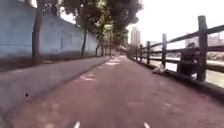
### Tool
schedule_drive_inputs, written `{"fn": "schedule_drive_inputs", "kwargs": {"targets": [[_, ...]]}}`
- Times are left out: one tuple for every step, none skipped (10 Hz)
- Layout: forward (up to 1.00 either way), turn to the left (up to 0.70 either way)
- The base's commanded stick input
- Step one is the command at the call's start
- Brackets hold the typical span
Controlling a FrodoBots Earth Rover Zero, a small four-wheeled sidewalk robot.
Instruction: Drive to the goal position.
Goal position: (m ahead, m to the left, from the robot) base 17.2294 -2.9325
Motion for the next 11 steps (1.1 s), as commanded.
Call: {"fn": "schedule_drive_inputs", "kwargs": {"targets": [[0.7,0.0],[0.7,0.0],[0.7,0.0],[0.7,0.0],[0.7,0.0],[0.7,0.0],[0.7,-0.05],[0.7,-0.26],[0.7,-0.32],[0.7,-0.3],[0.7,-0.18]]}}
